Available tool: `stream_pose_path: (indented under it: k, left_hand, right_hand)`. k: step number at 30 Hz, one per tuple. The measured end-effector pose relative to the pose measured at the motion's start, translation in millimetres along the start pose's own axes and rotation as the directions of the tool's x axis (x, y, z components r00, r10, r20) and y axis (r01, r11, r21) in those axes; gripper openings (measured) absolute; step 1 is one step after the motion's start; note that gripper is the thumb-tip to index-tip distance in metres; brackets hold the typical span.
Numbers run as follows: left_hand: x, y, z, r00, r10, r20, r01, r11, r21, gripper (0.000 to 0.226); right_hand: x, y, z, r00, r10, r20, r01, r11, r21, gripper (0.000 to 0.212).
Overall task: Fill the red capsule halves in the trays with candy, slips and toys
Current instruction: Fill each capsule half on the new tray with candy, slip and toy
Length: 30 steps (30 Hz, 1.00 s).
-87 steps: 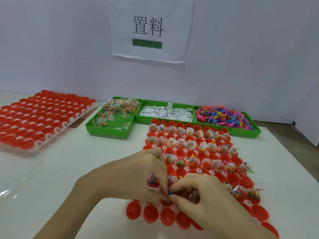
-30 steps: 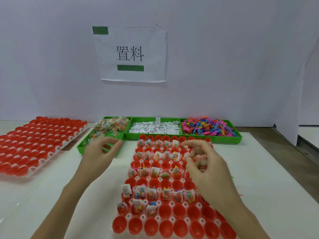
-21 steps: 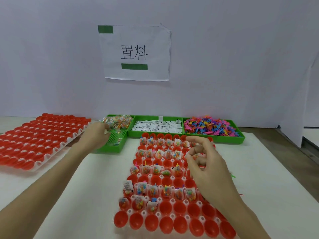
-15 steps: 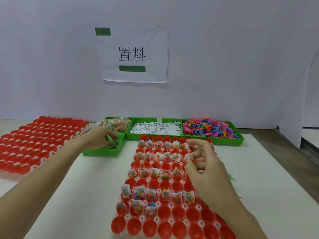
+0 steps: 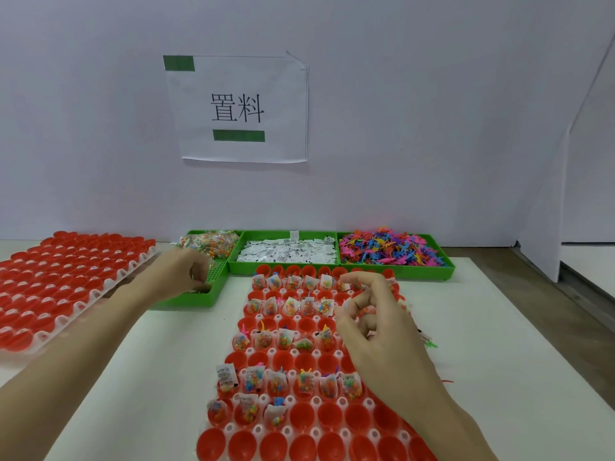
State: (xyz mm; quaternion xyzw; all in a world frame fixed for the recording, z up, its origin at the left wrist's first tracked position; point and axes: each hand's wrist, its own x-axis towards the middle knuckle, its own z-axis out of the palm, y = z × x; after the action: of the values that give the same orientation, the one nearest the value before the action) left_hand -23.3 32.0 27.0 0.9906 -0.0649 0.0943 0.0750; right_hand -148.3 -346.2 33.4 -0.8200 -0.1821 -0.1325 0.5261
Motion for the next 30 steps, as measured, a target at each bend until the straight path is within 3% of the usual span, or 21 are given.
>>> stream_pose_path:
  k: [5,8,12,16,23,28,30]
  left_hand:
    - [-4.9,-5.6,-4.2,0.999,0.041,-0.011,-0.042,0.999,-0.015,0.018]
    - [-11.2,-7.0,-9.3,0.996,0.031,-0.086,-0.033,0.999,-0.024,0.014]
    - [-21.9,11.3,-19.6,0.932,0.012,-0.363,-0.040,0.997,-0.069,0.012]
    - [-38.6,59.3,-18.2,0.815,-0.094,-0.571,-0.097,0.951,-0.295,0.009]
    - [-77.7,144.4,0.0,0.847,-0.100,-0.523,-0.293,0.733,-0.614,0.012]
    - [-90.9,158.9,4.7,0.911,-0.099,-0.400,-0.291,0.533,-0.795,0.019]
    - [-94.4,155.9,5.1,0.928,-0.076,-0.366,-0.282,0.500,-0.819,0.025]
  right_hand:
    - [0.9,1.4,0.5,1.000,0.021,0.009,-0.020,0.999,-0.050,0.044]
    - [0.3,2.3,0.4,0.999,0.025,0.021,-0.024,0.997,-0.069,0.049]
    - [0.6,2.0,0.1,0.999,0.036,0.028,-0.034,0.998,-0.060,0.051]
    - [1.2,0.7,-1.7,0.999,0.030,0.020,-0.029,0.998,-0.048,0.050]
    - [9.1,5.7,-20.9,0.996,0.047,-0.076,-0.048,0.999,-0.014,0.045]
    - [10.7,10.2,-25.1,0.994,0.038,-0.100,-0.040,0.999,-0.012,0.042]
    - [11.6,12.2,-23.9,0.994,0.054,-0.091,-0.055,0.998,-0.010,0.038]
